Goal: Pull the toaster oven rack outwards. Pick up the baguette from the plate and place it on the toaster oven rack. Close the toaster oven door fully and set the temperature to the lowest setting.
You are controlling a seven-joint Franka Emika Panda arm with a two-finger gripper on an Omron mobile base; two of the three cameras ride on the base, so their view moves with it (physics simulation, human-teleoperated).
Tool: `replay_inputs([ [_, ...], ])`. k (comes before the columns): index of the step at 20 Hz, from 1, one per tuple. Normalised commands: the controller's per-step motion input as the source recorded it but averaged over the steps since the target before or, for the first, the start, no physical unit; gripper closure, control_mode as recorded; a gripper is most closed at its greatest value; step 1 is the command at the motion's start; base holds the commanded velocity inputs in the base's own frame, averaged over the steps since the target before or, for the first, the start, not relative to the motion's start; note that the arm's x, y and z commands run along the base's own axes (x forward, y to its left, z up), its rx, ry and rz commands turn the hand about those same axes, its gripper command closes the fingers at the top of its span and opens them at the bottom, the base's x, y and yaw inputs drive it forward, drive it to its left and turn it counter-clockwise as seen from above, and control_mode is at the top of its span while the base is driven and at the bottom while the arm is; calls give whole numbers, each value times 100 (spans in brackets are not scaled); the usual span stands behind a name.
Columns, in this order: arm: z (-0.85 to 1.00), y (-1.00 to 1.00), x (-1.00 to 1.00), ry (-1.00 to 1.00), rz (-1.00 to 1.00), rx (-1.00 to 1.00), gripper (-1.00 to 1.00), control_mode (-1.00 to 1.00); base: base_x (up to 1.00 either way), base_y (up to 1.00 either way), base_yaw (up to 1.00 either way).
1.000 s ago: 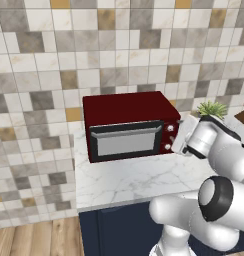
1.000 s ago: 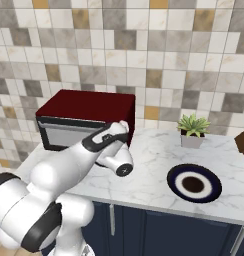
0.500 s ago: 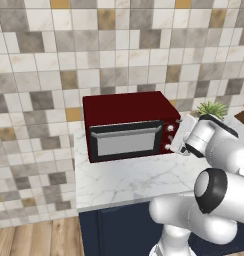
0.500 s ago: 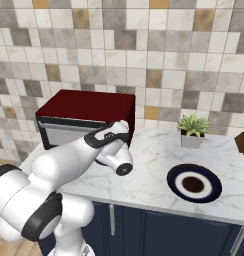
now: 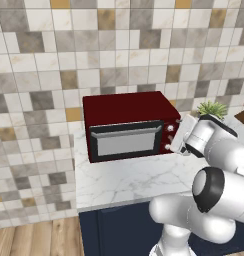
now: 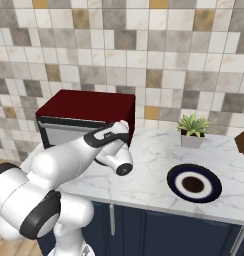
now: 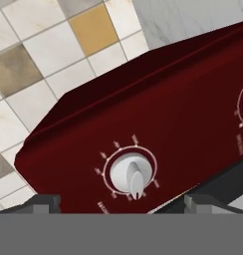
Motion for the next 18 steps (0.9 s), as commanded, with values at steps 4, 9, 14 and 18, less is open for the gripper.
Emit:
replay_inputs([
  [4,0,0,4,0,0,0,-100,-100,0,0,0],
  [9,0,0,5,0,0,0,-100,-100,0,0,0],
  [14,0,0,1,0,0,0,-100,-100,0,0,0],
  [18,0,0,0,0,0,1,-100,-100,0,0,0],
])
